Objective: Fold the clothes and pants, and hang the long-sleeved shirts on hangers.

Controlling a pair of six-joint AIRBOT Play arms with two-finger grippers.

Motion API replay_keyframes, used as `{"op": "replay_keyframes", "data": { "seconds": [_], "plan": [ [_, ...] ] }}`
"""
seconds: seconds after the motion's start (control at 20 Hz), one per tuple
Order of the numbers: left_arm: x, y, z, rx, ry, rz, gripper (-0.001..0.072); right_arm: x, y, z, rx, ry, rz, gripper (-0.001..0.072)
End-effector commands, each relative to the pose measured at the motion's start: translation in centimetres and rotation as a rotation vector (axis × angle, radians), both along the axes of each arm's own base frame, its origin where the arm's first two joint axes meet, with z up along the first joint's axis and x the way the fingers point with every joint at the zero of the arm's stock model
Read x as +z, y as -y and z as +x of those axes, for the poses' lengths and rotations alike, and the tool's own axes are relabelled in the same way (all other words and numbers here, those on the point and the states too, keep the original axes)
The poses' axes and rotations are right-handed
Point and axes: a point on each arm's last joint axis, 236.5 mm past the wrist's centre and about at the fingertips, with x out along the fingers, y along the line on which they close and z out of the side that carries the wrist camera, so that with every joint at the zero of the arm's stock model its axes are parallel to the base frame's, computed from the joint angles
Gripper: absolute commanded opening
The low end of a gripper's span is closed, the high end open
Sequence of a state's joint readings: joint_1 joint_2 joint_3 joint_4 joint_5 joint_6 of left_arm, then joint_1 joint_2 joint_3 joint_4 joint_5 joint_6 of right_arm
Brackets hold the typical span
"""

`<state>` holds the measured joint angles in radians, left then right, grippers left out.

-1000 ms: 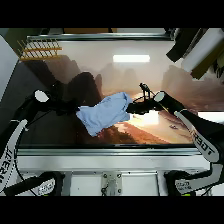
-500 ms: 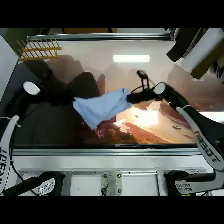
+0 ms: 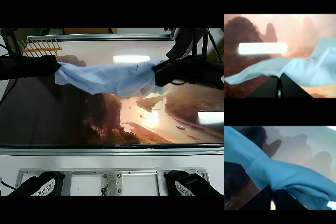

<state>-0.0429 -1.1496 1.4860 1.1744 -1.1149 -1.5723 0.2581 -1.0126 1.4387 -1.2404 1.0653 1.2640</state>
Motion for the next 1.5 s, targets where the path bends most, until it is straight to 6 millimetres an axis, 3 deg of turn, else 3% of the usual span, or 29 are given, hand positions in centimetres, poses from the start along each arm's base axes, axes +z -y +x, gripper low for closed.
{"op": "replay_keyframes", "data": {
  "seconds": [0.0, 0.05, 0.1, 0.15, 0.25, 0.4, 0.45, 0.6, 0.75, 0.9, 1.05, 1.45],
  "plan": [
    [-6.1, -1.2, -0.2, 0.008, -0.134, 0.088, 0.0009, -4.5, -2.8, -5.1, 0.072, -0.199, -0.004, 0.0022],
    [-9.1, -1.7, -0.3, 0.013, -0.196, 0.107, 0.0008, -6.7, -4.1, -6.1, 0.109, -0.262, -0.002, 0.0112],
    [-12.3, -2.0, -0.6, 0.015, -0.266, 0.126, 0.0008, -9.0, -5.0, -6.9, 0.134, -0.324, -0.008, 0.0417],
    [-14.8, -2.1, -0.9, 0.014, -0.324, 0.132, 0.0008, -10.8, -5.1, -7.1, 0.135, -0.363, -0.027, 0.0615],
    [-18.6, -2.6, -1.7, 0.015, -0.431, 0.132, 0.0008, -12.5, -2.8, -5.8, 0.083, -0.367, -0.117, 0.0610],
    [-20.2, -2.8, -2.1, 0.009, -0.486, 0.138, 0.0009, -14.8, 5.2, -3.0, -0.134, -0.382, -0.237, 0.0611],
    [-20.2, -2.8, -2.0, 0.010, -0.483, 0.139, 0.0008, -16.3, 7.8, -2.7, -0.218, -0.427, -0.219, 0.0610],
    [-20.1, -2.8, -1.9, 0.013, -0.477, 0.138, 0.0009, -23.7, 15.7, -2.9, -0.491, -0.593, -0.119, 0.0610],
    [-20.1, -2.8, -1.9, 0.013, -0.476, 0.138, 0.0009, -29.3, 19.7, -2.0, -0.649, -0.741, 0.110, 0.0610],
    [-20.1, -2.8, -1.7, 0.015, -0.470, 0.137, 0.0009, -32.7, 19.8, 0.2, -0.636, -0.796, 0.280, 0.0610],
    [-19.9, -2.8, -1.3, 0.022, -0.451, 0.136, 0.0009, -35.1, 17.7, 1.9, -0.551, -0.840, 0.320, 0.0610],
    [-19.9, -2.8, -1.3, 0.021, -0.452, 0.136, 0.0009, -37.0, 10.3, 6.9, -0.372, -0.847, 0.275, 0.0609]
  ]
}}
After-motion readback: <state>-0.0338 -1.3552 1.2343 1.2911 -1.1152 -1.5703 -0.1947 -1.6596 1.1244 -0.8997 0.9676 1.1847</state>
